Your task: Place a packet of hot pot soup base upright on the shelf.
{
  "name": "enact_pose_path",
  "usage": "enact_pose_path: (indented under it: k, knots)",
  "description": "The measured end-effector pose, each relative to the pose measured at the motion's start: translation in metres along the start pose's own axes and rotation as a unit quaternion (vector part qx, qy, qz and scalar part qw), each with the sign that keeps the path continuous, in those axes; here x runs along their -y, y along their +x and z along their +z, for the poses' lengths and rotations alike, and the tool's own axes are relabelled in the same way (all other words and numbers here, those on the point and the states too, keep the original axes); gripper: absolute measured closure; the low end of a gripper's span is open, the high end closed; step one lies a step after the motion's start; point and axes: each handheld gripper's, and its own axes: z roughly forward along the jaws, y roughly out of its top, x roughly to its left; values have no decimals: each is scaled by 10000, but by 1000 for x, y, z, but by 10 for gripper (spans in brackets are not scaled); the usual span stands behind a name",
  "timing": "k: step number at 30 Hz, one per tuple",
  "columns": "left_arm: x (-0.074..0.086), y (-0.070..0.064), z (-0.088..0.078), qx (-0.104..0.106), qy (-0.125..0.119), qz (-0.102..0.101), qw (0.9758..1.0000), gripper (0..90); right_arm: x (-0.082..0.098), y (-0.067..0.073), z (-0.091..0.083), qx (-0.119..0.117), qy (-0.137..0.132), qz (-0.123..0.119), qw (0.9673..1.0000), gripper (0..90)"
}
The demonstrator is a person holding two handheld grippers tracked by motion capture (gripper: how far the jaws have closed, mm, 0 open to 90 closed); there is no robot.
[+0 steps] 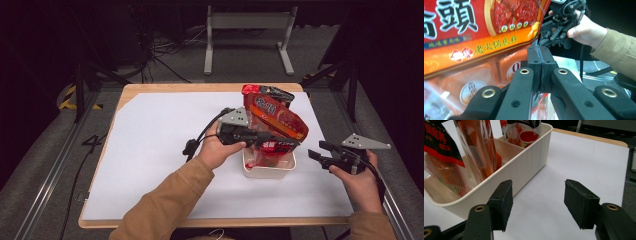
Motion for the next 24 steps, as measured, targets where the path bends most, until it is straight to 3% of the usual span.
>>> enact_pose_path:
  k: [8,14,20,24]
  knots:
    - [10,3,-2,-13,130,-74,9999,892,0,1,1,-11,15,-2,10000,400]
    - [18,7,-2,31,315,-252,9992,889,0,0,1,-14,11,0,10000,400]
    - [21,9,-6,109,310,-367,9988,864,0,0,0,-13,13,24,10000,399]
    - [21,9,-7,102,311,-340,9989,842,0,0,1,-19,25,21,10000,398]
